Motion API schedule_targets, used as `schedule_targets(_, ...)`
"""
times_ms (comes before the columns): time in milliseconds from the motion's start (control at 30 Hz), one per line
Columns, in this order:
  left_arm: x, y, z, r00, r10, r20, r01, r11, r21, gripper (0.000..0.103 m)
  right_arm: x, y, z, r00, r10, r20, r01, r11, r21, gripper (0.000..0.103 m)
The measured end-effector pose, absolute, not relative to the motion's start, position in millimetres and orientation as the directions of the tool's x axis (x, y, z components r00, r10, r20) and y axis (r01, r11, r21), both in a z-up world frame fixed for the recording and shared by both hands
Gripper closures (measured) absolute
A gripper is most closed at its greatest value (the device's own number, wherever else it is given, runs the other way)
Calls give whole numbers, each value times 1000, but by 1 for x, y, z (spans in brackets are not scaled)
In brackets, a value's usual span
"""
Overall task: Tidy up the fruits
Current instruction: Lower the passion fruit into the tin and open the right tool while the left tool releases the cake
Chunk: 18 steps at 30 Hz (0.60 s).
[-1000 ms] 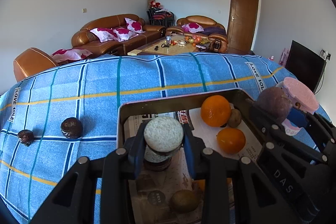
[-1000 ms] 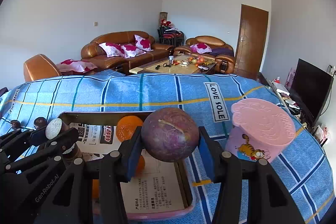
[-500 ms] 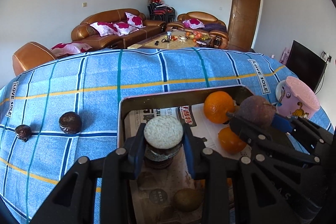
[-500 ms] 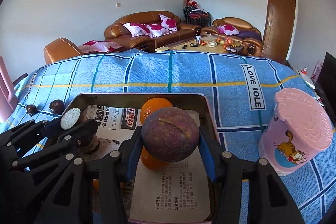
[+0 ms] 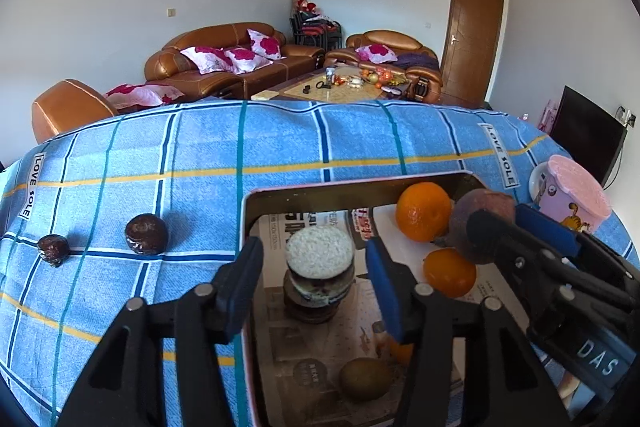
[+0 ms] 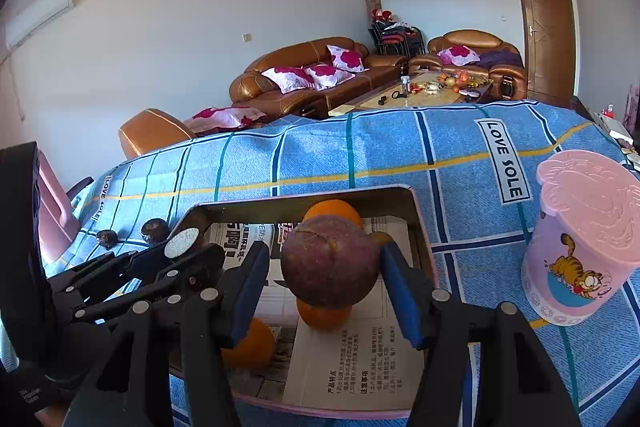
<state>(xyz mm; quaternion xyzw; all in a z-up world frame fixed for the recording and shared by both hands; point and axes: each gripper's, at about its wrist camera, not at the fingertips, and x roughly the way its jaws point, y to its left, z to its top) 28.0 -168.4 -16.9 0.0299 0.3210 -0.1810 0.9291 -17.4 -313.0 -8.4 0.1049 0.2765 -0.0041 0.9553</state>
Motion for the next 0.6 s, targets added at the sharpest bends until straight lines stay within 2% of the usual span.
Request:
schedule_targets(33, 25, -169, -15, 731, -330, -597, 369, 927, -60, 32, -20, -314, -6, 857, 48, -513, 69, 976, 205, 41)
schedule_targets(67, 22, -171, -14, 743, -327, -584, 374, 927, -44, 18, -23, -315, -4, 866, 45, -498, 72, 975, 212, 36)
schedule_targets(100, 17, -173, -12, 764, -305, -569, 361, 933, -16, 2, -26, -315, -2, 876, 35, -481, 80, 973, 217, 27)
schedule_targets(300, -3, -176, 1, 852, -250, -459, 326, 941, 92, 0, -36, -314, 6, 901, -28, -433, 118, 976, 184, 25)
schedule_targets(467, 2, -166, 3, 857, -231, -461, 296, 952, 72, 0, -55, -317, 18, 933, -139, -331, 198, 969, 151, 25)
schedule_targets(600, 4, -163, 3, 857, -227, -462, 288, 955, 65, 0, -58, -317, 19, 935, -192, -299, 240, 962, 133, 25)
